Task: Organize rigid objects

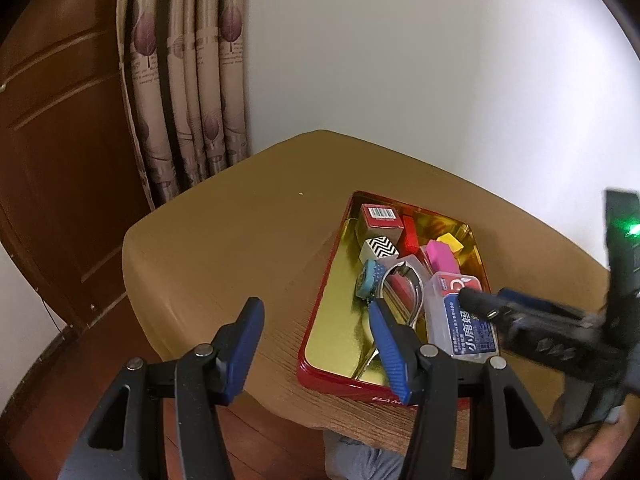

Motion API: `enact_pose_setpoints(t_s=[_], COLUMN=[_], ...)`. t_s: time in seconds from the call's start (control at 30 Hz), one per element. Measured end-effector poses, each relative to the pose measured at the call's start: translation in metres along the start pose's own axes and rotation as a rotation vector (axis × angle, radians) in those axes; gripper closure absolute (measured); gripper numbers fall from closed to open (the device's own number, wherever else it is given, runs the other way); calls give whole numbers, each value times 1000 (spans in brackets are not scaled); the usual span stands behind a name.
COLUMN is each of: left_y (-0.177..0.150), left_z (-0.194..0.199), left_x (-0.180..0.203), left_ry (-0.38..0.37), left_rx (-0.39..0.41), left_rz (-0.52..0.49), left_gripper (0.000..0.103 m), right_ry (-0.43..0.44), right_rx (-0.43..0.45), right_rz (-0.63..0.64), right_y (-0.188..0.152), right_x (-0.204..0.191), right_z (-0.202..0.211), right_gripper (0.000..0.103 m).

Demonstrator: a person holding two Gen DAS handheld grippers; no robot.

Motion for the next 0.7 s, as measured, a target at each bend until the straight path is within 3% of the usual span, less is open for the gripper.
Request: enact_pose_setpoints(t_s=[0.23,0.43,0.5,0.7], left_y=[-5,-8,-10,-16], left_z=[3,14,21,51], left_x=[10,21,26,45], left_ry=[7,5,0,-34], left_rx=[4,30,44,100], left_rz=[-43,-81,-84,-116], left_gripper=[47,47,47,47], right_ry=[-111,-242,-267,-366], right_rx=[175,288,319,433], right_rz=[45,127,131,150], right_y=[3,-4,-6,-14], right_x=[0,-9,-9,-14], right_z=[70,122,134,180], right_gripper=[16,14,4,3])
Point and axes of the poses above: each gripper's, at about its wrist camera, not at the fingertips, and z roughly against the way its jaws point, x to its right, y to its top, the point moved 9 cm from there along -z, roughly the way its jaws point, and after that the axes turned 10 degrees about z, right-handed, at the moved point
